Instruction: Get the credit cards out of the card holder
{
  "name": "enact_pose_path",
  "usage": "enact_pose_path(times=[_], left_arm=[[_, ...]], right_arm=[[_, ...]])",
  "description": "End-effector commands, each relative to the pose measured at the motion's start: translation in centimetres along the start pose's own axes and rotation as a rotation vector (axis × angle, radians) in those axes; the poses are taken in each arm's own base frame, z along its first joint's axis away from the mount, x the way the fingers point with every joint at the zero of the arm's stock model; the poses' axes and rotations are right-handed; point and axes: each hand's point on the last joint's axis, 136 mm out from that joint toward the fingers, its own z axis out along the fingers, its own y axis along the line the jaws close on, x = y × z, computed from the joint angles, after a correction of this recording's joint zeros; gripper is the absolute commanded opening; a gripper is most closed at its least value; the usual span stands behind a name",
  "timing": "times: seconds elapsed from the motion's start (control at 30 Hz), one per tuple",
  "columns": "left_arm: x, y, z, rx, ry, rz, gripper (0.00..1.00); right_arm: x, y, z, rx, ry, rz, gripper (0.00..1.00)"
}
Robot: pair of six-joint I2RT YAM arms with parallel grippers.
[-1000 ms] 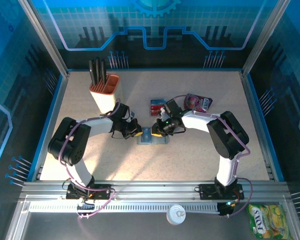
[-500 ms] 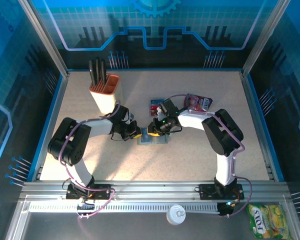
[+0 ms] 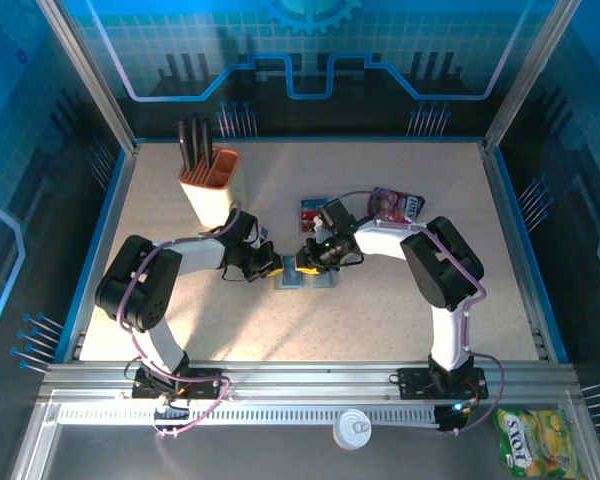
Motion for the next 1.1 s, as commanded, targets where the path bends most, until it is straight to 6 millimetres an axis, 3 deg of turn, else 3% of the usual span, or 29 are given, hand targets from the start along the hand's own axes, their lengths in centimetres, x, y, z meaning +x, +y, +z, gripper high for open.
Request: enact_pose_path(times=[0.0, 0.4, 0.83, 1.07], left_arm=[[1.0, 1.9, 0.1, -0.050, 0.026, -0.024, 0.02], [1.1, 1.8, 0.0, -0.050, 0.027, -0.017, 0.02], [0.5, 0.5, -0.7, -0.021, 0.007, 0.003, 0.03], [0.1, -1.6, -1.8, 0.025, -0.004, 0.022, 0.04]], right_arm=[[0.6, 0.7, 0.9, -0.013, 0.028, -0.004, 0.21], [1.0, -1.3, -0.3, 0.126, 0.017, -0.026, 0.26], [0.5, -0.2, -1.5, 0.141, -0.013, -0.073, 0.26], [0.5, 0.7, -1.9, 0.104, -0.020, -0.078, 0.27]])
